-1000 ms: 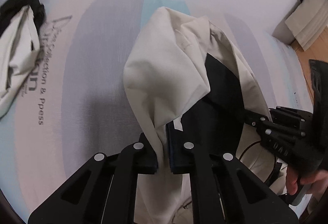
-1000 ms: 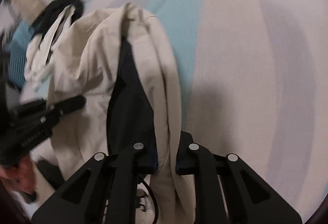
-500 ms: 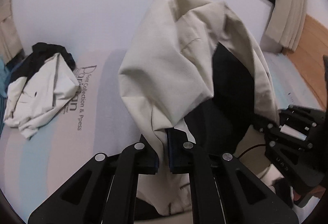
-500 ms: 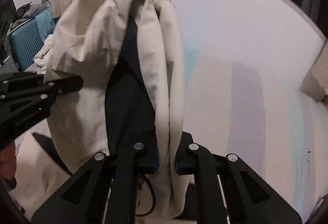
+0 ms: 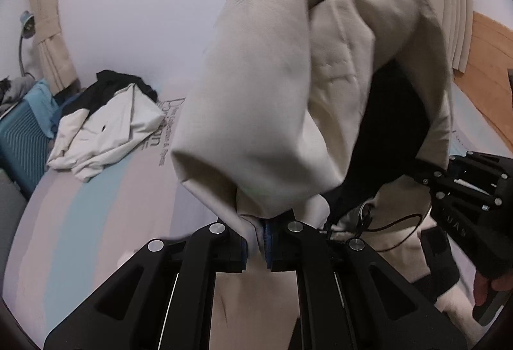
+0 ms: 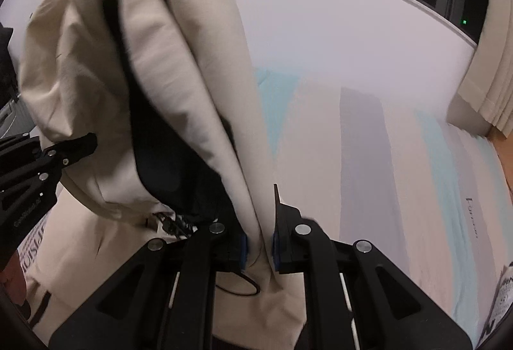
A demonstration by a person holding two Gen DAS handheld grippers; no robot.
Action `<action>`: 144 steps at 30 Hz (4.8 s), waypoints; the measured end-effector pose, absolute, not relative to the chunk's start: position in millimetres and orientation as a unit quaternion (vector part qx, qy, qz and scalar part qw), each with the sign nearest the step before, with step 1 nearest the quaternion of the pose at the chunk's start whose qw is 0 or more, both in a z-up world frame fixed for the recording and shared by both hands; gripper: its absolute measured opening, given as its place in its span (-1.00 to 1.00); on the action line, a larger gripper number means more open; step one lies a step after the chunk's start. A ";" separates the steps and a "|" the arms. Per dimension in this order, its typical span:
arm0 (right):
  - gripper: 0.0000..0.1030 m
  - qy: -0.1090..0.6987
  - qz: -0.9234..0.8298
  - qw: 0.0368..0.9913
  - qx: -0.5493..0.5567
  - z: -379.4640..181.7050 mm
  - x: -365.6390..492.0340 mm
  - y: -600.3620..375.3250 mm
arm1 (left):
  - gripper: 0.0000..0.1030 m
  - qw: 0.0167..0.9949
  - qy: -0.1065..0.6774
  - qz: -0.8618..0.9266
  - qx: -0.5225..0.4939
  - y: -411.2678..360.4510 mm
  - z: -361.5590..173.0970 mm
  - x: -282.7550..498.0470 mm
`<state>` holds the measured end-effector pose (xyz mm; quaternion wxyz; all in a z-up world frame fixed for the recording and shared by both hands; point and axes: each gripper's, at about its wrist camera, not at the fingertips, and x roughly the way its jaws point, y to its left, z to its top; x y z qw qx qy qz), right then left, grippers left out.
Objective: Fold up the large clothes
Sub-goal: 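Lift the hood with both tools and fold it over the folded sleeves, then lower the hood onto the jacket body and open both tools, then move both tools along the jacket body to its hem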
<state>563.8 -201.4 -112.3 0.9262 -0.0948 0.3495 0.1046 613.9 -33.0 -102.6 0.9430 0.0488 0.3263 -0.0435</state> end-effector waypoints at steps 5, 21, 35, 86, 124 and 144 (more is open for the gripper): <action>-0.81 0.354 0.098 0.925 -0.095 -121.7 543.1 -207.6 | -0.85 0.936 0.346 -0.031 0.048 -37.4 -120.3 588.8; -0.80 0.405 0.090 0.904 -0.101 -173.9 472.9 -221.9 | -0.66 0.912 0.405 -0.016 0.055 -26.5 -178.5 501.2; -0.62 0.422 0.082 0.896 -0.114 -186.6 426.7 -223.1 | 0.31 0.893 0.447 -0.020 0.051 -16.1 -206.6 464.8; 0.85 0.510 0.092 0.854 -0.041 -173.6 240.3 -282.0 | 0.89 0.843 0.536 -0.038 0.013 18.7 -174.4 300.0; 0.79 0.609 0.070 0.790 0.031 -215.9 143.5 -426.3 | 0.88 0.789 0.615 0.010 0.002 102.0 -227.2 175.0; -0.19 0.666 0.089 0.739 0.055 -246.3 169.2 -427.0 | 0.88 0.772 0.635 0.013 -0.017 109.8 -242.5 198.9</action>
